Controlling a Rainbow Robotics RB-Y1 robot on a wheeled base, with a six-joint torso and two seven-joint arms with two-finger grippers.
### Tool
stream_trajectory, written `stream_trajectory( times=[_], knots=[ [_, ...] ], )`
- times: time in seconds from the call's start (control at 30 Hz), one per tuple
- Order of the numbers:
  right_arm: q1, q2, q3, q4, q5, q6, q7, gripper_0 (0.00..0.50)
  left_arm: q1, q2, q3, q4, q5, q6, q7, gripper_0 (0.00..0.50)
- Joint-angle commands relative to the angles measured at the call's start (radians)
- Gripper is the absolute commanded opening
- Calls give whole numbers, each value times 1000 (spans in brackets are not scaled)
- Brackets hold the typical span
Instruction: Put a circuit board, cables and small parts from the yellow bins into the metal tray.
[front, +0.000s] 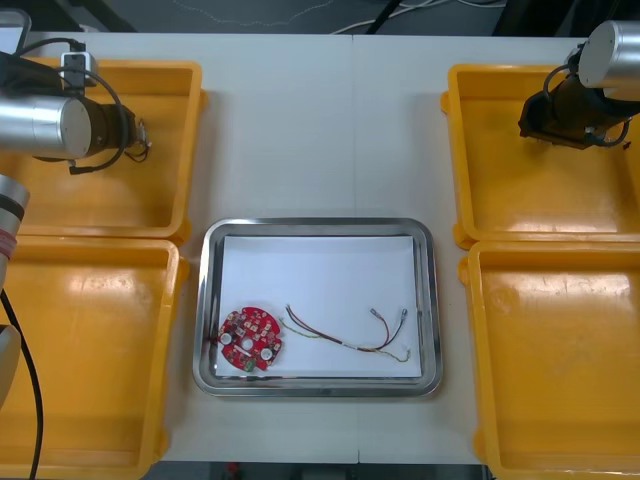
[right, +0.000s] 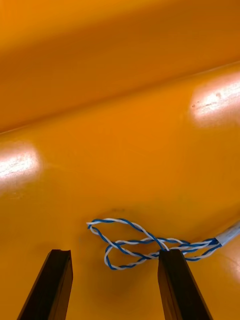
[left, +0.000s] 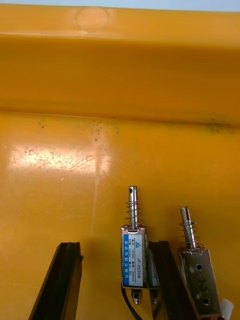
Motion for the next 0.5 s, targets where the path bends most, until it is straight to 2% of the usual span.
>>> stream_trajectory(
  times=[0.03,0.43,0.5],
  knots=[
    [-11,9,12,-10,2,-36,30,495,13,-19,21,-37,-21,5,-123,377],
    [17,9,12,-10,8,-50,42,495,26,-30,6,-35,-23,5,-131,370],
    [22,6,12,-10,8,-50,48,495,26,-30,-2,-35,-21,5,-131,348]
  ],
)
